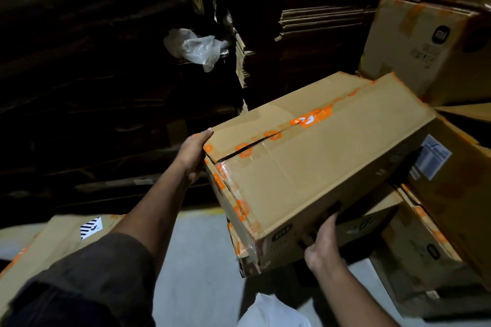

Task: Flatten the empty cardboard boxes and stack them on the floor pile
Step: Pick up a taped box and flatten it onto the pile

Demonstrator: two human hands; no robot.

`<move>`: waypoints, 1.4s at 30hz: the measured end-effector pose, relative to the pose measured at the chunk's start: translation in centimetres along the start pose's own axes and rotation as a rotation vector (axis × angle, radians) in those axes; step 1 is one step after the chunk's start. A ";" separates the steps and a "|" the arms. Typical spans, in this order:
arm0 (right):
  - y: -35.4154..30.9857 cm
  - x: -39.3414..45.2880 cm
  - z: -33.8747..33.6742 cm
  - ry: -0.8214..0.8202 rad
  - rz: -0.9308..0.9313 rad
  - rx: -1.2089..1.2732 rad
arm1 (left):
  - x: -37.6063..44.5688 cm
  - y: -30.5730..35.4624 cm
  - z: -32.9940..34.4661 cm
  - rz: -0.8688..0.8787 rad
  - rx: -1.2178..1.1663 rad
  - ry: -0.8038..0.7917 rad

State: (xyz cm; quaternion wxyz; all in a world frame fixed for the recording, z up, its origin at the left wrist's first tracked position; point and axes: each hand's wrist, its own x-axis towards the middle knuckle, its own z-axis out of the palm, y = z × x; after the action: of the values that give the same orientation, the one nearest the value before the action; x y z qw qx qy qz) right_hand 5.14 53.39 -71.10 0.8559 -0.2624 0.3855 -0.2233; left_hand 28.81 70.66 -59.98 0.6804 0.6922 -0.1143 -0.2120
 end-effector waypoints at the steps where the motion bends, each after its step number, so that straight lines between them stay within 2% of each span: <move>1: 0.0 0.0 0.0 -0.014 -0.002 -0.006 | -0.2 0.0 -0.2 0.006 -0.003 0.007; 15: 1.1 -3.5 -0.5 -0.074 0.057 -0.093 | -8.8 -0.4 -4.9 0.021 -0.021 0.203; 21: 2.2 -5.4 1.2 -0.195 0.066 -0.189 | -13.4 0.0 -8.0 0.062 -0.064 0.304; 28: 6.2 -7.5 3.0 -0.337 0.130 -0.256 | -19.7 0.4 -12.3 0.095 -0.110 0.432; 30: 6.9 -7.8 3.4 -0.329 0.138 -0.275 | -21.3 0.0 -13.3 0.092 -0.134 0.463; 37: 12.5 -8.2 6.1 -0.368 0.155 -0.408 | -28.7 -2.4 -17.7 0.051 -0.233 0.706; 42: 17.7 -8.1 7.6 -0.502 0.152 -0.556 | -33.9 -5.8 -21.0 -0.003 -0.254 0.831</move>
State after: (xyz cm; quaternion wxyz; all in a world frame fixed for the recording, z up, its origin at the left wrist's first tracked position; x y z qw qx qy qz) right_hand 9.28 73.74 -73.40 0.8341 -0.5017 0.2279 0.0253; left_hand 7.51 104.87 -61.38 0.7480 0.6297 0.1972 0.0712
